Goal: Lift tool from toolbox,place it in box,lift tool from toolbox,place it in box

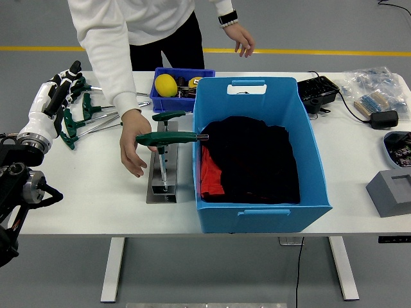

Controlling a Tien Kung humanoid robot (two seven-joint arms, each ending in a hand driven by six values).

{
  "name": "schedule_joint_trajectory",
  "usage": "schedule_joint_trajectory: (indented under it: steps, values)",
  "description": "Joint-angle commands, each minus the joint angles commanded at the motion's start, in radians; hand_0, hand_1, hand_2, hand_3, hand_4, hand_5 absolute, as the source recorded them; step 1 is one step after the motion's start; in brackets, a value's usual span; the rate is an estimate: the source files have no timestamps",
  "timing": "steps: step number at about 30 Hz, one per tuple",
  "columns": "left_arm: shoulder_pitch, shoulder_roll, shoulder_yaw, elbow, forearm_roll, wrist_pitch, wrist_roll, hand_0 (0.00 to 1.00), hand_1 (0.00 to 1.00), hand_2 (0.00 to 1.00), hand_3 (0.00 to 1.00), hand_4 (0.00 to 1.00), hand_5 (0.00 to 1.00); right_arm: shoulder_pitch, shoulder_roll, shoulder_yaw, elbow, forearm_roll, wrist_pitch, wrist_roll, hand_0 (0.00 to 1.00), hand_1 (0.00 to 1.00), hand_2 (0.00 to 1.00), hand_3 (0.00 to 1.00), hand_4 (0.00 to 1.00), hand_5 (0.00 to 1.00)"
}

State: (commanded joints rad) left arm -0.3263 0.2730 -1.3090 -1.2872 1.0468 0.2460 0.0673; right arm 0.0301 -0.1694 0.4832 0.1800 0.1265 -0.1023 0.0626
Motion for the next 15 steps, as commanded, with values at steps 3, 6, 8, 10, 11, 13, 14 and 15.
schedule_joint_trajectory:
  steps: [3, 6, 8, 10, 11, 13, 14, 15]
  values:
    - [0.003, -0.001, -0.001, 0.001, 0.002, -0.005, -0.002, 0.871, 0.856, 0.906, 0.836, 0.975, 0.823, -0.001, 0.000, -0.010, 0.000, 0.008, 0.000, 0.001, 0.752, 0.725, 0.783, 0.664, 0.889, 0.806]
    - [0.005, -0.003, -0.001, 0.002, 0.007, -0.010, -0.004, 0.869, 0.856, 0.907, 0.838, 0.972, 0.828, -0.002, 0.000, -0.015, 0.000, 0.011, 0.001, 0.001, 0.752, 0.723, 0.783, 0.663, 0.887, 0.804]
    - [0.006, -0.004, 0.000, 0.001, 0.011, -0.012, -0.007, 0.869, 0.856, 0.907, 0.838, 0.972, 0.828, -0.002, 0.000, -0.018, 0.000, 0.012, 0.001, 0.000, 0.752, 0.723, 0.783, 0.663, 0.887, 0.804]
    - [0.007, -0.006, 0.000, 0.001, 0.016, -0.013, -0.012, 0.869, 0.856, 0.907, 0.838, 0.972, 0.828, -0.003, 0.000, -0.017, 0.000, 0.010, 0.001, 0.000, 0.752, 0.723, 0.783, 0.663, 0.887, 0.804]
    - [0.008, -0.006, 0.000, 0.000, 0.019, -0.014, -0.014, 0.869, 0.856, 0.908, 0.838, 0.965, 0.821, -0.003, 0.000, -0.015, 0.000, 0.009, 0.001, 0.000, 0.752, 0.723, 0.783, 0.662, 0.886, 0.803]
    - [0.008, -0.005, 0.001, -0.001, 0.031, -0.014, -0.022, 0.869, 0.856, 0.908, 0.838, 0.965, 0.821, -0.003, 0.000, -0.011, 0.000, 0.006, 0.001, 0.000, 0.752, 0.723, 0.783, 0.662, 0.886, 0.803]
    - [0.008, -0.005, 0.001, -0.002, 0.038, -0.014, -0.026, 0.869, 0.856, 0.908, 0.838, 0.965, 0.821, -0.003, 0.000, -0.008, 0.000, 0.004, 0.001, 0.000, 0.752, 0.723, 0.783, 0.662, 0.886, 0.803]
    - [0.008, -0.004, 0.001, -0.003, 0.043, -0.014, -0.030, 0.869, 0.856, 0.908, 0.838, 0.965, 0.821, -0.003, 0.000, -0.007, 0.000, 0.003, 0.002, 0.000, 0.752, 0.723, 0.783, 0.662, 0.886, 0.803]
